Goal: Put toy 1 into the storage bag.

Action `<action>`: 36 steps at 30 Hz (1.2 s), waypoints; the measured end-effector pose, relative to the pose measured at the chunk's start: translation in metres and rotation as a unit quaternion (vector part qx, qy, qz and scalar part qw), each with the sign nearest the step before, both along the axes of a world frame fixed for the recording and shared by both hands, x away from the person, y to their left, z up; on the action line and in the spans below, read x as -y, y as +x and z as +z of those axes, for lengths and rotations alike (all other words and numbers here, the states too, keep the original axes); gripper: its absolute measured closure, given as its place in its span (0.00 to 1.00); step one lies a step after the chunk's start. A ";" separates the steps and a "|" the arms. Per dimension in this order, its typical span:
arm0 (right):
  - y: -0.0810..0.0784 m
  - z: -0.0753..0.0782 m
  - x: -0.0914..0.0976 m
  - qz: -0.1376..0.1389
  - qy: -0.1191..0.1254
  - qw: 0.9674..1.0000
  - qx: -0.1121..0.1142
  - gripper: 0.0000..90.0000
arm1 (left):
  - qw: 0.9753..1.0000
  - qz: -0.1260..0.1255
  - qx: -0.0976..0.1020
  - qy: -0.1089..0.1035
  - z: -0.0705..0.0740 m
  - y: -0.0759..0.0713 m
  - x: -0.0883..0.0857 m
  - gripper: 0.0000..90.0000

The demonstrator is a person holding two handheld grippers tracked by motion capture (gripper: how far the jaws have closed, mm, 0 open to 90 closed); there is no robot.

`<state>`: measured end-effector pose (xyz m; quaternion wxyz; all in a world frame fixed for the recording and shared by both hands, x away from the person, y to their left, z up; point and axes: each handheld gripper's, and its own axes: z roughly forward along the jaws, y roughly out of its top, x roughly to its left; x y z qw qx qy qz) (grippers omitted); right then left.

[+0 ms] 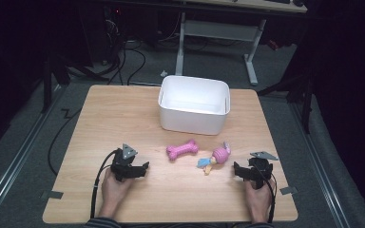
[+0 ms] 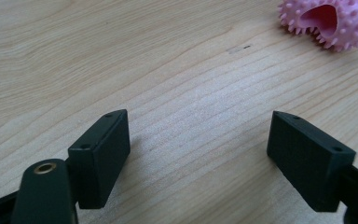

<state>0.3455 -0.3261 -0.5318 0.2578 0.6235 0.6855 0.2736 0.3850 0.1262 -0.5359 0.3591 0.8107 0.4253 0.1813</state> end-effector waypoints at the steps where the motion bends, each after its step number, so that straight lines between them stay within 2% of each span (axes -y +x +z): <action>1: 0.000 0.000 0.000 0.000 0.000 1.000 0.000 0.09 | 1.000 0.000 0.000 0.001 0.000 0.000 0.000 0.24; 19: 0.000 0.000 0.000 -0.002 -0.004 1.000 0.003 0.12 | 1.000 -0.011 0.000 0.000 0.000 0.002 -0.001 0.23; 33: -0.001 0.001 -0.001 0.006 -0.002 1.000 0.006 0.15 | 0.999 -0.025 -0.014 0.014 0.004 0.005 0.001 0.24; 36: -0.001 0.001 -0.001 0.006 -0.001 1.000 0.005 0.15 | 0.999 -0.028 -0.016 0.007 0.006 0.003 0.001 0.25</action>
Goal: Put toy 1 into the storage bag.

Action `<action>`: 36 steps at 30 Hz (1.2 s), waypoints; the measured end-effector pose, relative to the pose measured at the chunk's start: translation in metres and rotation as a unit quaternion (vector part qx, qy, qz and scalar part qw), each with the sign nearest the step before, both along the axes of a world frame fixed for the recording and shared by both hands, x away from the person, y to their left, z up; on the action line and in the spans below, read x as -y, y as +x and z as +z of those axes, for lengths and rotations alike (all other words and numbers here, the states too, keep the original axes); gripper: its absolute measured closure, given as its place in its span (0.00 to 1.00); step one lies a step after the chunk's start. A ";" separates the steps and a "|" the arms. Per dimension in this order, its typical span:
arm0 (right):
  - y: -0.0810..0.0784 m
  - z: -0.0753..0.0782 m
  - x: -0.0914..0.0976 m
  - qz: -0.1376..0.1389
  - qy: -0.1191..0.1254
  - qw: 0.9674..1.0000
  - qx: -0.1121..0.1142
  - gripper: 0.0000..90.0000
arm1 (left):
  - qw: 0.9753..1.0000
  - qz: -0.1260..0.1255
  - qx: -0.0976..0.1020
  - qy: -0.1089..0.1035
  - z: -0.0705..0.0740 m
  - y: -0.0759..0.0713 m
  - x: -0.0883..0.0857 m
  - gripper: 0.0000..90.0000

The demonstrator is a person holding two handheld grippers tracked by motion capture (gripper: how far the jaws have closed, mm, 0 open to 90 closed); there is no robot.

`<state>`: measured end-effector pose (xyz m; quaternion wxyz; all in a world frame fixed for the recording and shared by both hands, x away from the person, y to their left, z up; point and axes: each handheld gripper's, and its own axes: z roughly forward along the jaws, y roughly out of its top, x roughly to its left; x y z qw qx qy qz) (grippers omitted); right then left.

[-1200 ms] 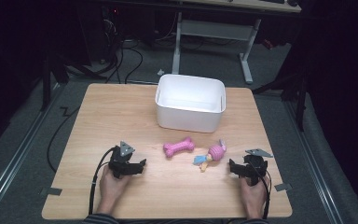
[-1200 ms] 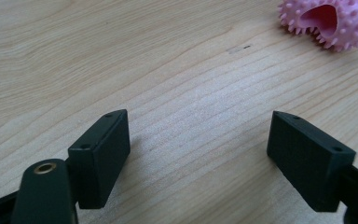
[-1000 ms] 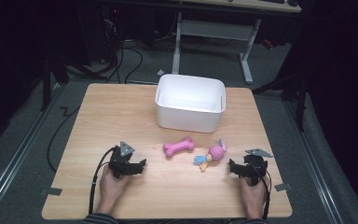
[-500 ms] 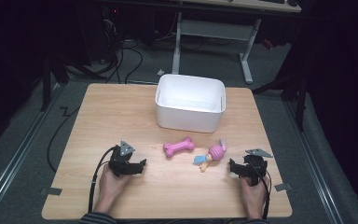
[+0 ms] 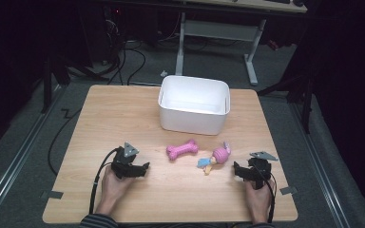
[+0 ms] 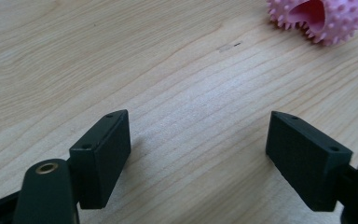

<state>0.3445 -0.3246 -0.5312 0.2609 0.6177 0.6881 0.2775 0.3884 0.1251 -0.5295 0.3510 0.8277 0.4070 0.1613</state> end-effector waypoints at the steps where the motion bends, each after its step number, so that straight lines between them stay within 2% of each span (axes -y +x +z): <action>1: 0.000 0.000 0.000 0.000 0.000 1.000 0.000 0.15 | 1.000 0.000 0.000 0.000 0.000 0.000 0.000 0.25; 5: 0.000 0.000 0.000 0.001 0.000 1.000 0.000 0.16 | 1.000 -0.005 -0.005 -0.008 0.003 -0.002 0.000 0.26; 9: 0.000 0.000 0.000 0.003 -0.001 1.000 0.001 0.16 | 1.000 -0.022 -0.012 0.007 0.011 -0.002 0.004 0.23; 14: -0.001 0.000 -0.001 0.003 -0.001 1.000 0.002 0.16 | 0.999 -0.038 -0.010 0.007 0.022 -0.003 0.010 0.22; 19: -0.001 0.000 -0.001 0.005 -0.001 1.000 0.002 0.16 | 0.998 -0.051 -0.021 -0.014 0.029 0.001 0.013 0.25; 22: 0.000 0.000 -0.001 0.005 -0.001 1.000 0.002 0.16 | 0.998 -0.055 -0.017 -0.010 0.032 0.001 0.018 0.24; 25: 0.000 0.000 -0.001 0.005 -0.001 1.000 0.002 0.16 | 0.997 -0.067 -0.020 -0.017 0.039 0.006 0.023 0.24; 27: 0.000 0.000 -0.001 0.005 -0.001 1.000 0.002 0.16 | 0.997 -0.076 -0.016 -0.014 0.045 0.009 0.030 0.24; 32: 0.002 0.000 -0.002 0.011 -0.001 1.000 0.003 0.17 | 0.994 -0.105 -0.002 0.022 0.053 0.013 0.051 0.24; 36: 0.002 0.000 -0.003 0.013 -0.001 1.000 0.004 0.17 | 0.993 -0.115 -0.005 0.012 0.057 0.020 0.062 0.24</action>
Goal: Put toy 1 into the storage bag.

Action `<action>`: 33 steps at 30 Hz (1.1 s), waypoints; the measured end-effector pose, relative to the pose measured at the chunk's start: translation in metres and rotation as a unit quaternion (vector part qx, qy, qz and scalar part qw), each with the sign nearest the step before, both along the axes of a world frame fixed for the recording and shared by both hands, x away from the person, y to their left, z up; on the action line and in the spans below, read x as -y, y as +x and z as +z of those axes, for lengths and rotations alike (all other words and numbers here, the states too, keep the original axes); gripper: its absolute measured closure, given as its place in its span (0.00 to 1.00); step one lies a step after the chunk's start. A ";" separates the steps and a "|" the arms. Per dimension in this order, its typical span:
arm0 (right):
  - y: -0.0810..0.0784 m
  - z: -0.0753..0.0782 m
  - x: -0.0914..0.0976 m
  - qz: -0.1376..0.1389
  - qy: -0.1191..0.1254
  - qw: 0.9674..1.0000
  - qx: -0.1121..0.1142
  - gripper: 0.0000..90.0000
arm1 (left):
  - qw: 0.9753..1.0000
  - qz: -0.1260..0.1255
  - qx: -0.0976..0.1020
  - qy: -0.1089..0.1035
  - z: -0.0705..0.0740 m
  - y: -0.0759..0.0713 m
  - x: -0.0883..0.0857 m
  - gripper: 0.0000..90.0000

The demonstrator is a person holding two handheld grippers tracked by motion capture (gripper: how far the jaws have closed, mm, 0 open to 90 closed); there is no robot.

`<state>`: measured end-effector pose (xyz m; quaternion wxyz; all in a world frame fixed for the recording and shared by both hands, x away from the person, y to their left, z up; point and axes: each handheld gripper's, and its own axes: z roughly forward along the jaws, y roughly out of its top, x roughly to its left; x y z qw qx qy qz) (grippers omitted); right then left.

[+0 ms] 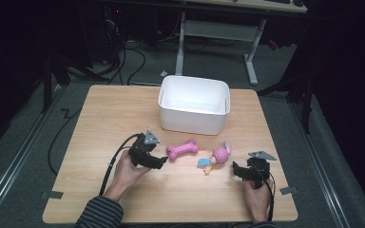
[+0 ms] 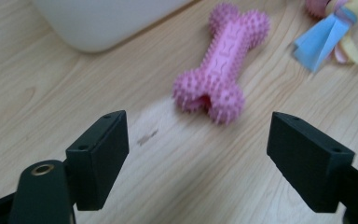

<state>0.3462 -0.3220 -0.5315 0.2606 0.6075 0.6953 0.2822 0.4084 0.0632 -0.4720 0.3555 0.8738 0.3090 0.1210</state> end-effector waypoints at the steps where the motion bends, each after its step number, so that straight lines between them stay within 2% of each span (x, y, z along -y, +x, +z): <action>1: 0.000 0.000 0.000 0.000 0.000 1.000 0.000 0.17 | 1.000 -0.004 0.000 0.000 0.001 0.001 0.003 0.23; 4: 0.000 0.000 0.000 0.000 0.000 1.000 0.000 0.17 | 1.000 -0.020 -0.001 0.002 0.005 0.007 0.017 0.23; 10: 0.000 0.000 0.000 0.000 0.000 1.000 0.000 0.17 | 1.000 -0.026 -0.007 -0.002 0.007 0.014 0.029 0.23; 14: 0.000 0.000 0.000 0.001 0.000 1.000 0.000 0.17 | 1.000 -0.027 -0.001 0.009 0.005 0.017 0.038 0.22; 17: 0.000 0.000 0.000 0.002 0.000 1.000 0.000 0.17 | 1.000 -0.026 0.002 0.017 0.000 0.018 0.043 0.22; 19: 0.000 0.000 0.000 0.003 0.000 1.000 0.000 0.17 | 0.999 -0.023 -0.008 0.022 -0.007 0.022 0.046 0.21; 24: 0.000 0.000 0.000 0.004 0.000 1.000 0.000 0.17 | 0.999 -0.019 -0.018 0.029 -0.017 0.027 0.048 0.21; 26: 0.000 0.000 0.000 0.004 0.000 1.000 0.000 0.17 | 0.999 -0.015 -0.030 0.031 -0.025 0.031 0.048 0.20; 33: 0.000 0.000 -0.001 0.004 0.000 1.000 0.000 0.17 | 0.999 -0.007 -0.041 0.036 -0.034 0.035 0.049 0.21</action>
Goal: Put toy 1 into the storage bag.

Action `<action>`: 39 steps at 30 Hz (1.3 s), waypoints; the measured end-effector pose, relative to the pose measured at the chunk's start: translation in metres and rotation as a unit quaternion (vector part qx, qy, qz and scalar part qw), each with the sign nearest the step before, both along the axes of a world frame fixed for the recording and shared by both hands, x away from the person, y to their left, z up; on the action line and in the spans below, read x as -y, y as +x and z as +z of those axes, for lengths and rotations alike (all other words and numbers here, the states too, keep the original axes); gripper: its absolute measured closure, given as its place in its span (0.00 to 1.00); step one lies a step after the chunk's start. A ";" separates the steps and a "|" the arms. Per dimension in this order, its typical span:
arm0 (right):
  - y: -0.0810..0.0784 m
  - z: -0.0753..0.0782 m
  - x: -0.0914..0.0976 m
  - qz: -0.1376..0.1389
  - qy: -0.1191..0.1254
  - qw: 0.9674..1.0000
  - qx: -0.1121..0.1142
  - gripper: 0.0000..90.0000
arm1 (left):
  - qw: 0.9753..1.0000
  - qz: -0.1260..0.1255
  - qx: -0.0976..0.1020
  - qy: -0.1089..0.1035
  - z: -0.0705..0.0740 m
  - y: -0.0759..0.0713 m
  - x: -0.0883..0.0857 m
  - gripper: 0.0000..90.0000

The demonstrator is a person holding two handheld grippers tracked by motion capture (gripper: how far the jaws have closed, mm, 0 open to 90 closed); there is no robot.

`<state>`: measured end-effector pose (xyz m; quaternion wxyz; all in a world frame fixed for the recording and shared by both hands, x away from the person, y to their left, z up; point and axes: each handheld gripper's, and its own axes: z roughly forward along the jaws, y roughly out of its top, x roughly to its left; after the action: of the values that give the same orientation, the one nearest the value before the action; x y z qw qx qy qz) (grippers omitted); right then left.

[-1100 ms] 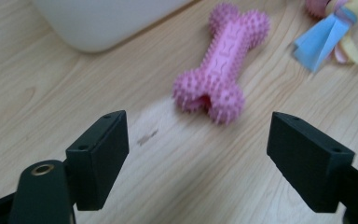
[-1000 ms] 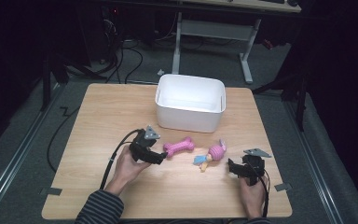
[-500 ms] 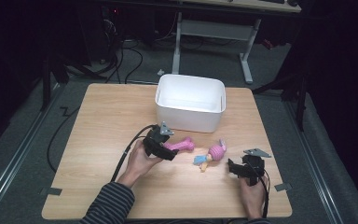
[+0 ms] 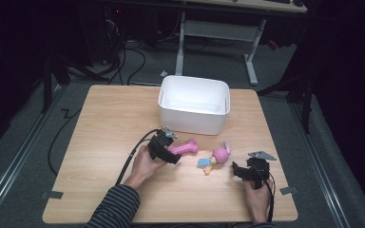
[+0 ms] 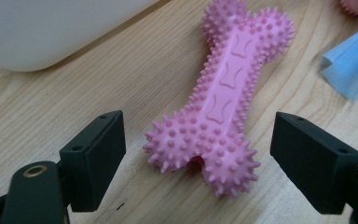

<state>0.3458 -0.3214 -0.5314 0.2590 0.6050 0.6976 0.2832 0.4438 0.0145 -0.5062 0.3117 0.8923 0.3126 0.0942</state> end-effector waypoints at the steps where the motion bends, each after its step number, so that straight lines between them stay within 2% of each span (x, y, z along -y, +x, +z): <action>1: 0.000 0.000 0.000 0.000 0.000 1.000 0.000 0.17 | 1.000 0.001 0.001 0.000 -0.001 0.000 0.001 0.23; 2: 0.000 0.000 0.000 0.000 0.000 1.000 0.000 0.17 | 1.000 0.000 0.002 0.002 -0.002 0.000 0.001 0.23; 5: 0.000 0.000 0.000 0.000 0.000 1.000 0.000 0.17 | 1.000 0.000 0.003 0.005 -0.006 0.000 0.005 0.31; 7: 0.000 0.000 0.000 0.000 0.000 1.000 0.000 0.17 | 1.000 -0.004 0.000 0.007 -0.006 0.000 0.006 0.32; 10: 0.000 0.000 0.000 0.000 0.000 1.000 0.000 0.17 | 1.000 -0.003 0.007 0.015 -0.008 0.000 0.007 0.38; 14: 0.000 0.000 0.000 0.000 0.000 1.000 0.000 0.17 | 1.000 -0.005 0.003 0.013 -0.006 0.000 0.005 0.39; 20: 0.000 0.000 0.000 0.000 0.000 1.000 0.000 0.17 | 1.000 -0.008 0.008 0.022 -0.005 -0.003 0.005 0.40; 25: 0.000 0.000 0.000 0.000 0.000 1.000 0.000 0.17 | 1.000 -0.014 0.018 0.021 -0.001 -0.005 0.003 0.41; 30: 0.000 0.000 0.000 0.000 0.000 1.000 0.000 0.17 | 1.000 -0.020 0.014 0.015 0.001 -0.007 -0.002 0.41; 39: 0.000 0.000 0.000 0.000 -0.001 1.000 -0.001 0.17 | 1.000 -0.014 0.023 -0.008 0.020 -0.013 -0.012 0.41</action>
<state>0.3455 -0.3211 -0.5312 0.2585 0.6055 0.6980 0.2818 0.4313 0.0265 -0.4863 0.3269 0.8918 0.2935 0.1083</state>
